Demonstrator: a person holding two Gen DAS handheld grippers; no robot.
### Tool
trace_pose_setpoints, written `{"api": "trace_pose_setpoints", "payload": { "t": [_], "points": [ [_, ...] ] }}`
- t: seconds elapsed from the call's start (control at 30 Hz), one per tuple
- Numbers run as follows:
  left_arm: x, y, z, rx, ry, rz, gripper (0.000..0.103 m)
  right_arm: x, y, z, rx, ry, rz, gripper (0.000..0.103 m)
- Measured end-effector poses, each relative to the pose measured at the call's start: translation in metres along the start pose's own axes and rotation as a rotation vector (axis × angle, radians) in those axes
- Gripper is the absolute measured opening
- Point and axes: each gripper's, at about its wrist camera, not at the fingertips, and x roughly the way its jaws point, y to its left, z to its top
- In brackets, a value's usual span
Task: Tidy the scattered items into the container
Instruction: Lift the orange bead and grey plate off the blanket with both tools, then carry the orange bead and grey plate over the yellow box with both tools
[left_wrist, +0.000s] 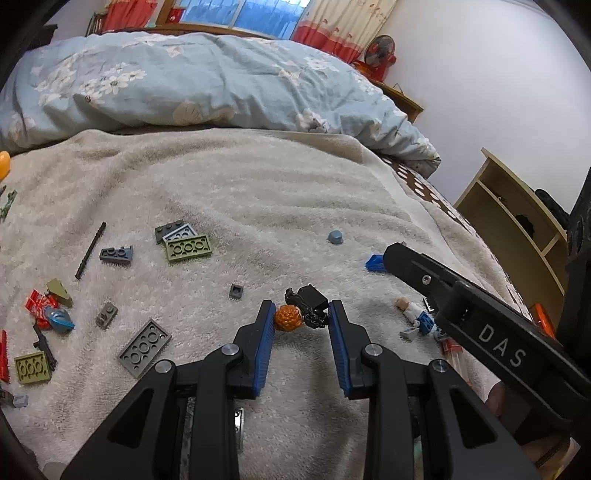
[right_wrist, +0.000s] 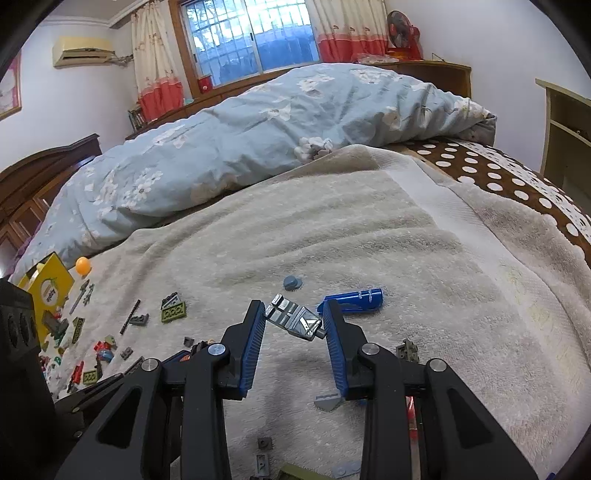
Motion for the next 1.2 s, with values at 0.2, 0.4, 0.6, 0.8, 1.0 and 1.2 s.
{"api": "trace_pose_setpoints", "payload": {
  "t": [0.2,0.4,0.6,0.8,1.0,1.2],
  "points": [
    [0.002,-0.003,0.001,0.009,-0.002,0.004,0.029,0.000,-0.004,-0.001,0.021,0.012,0.003,0.033],
    [0.002,-0.006,0.000,0.027,-0.009,0.015,0.029,0.001,-0.007,-0.002,0.033,0.024,0.003,0.033],
    [-0.007,-0.010,0.002,0.048,-0.036,0.025,0.029,-0.001,-0.011,-0.002,0.047,0.018,0.016,0.033],
    [-0.028,-0.024,0.008,0.115,-0.098,0.054,0.029,-0.002,-0.013,-0.003,0.054,0.011,0.011,0.033],
    [-0.055,-0.030,0.012,0.140,-0.119,0.074,0.029,-0.007,-0.008,-0.004,0.044,-0.016,0.047,0.033],
    [-0.091,-0.024,0.005,0.129,-0.099,0.098,0.029,-0.015,-0.005,-0.009,0.052,-0.053,0.113,0.033]
  ]
}}
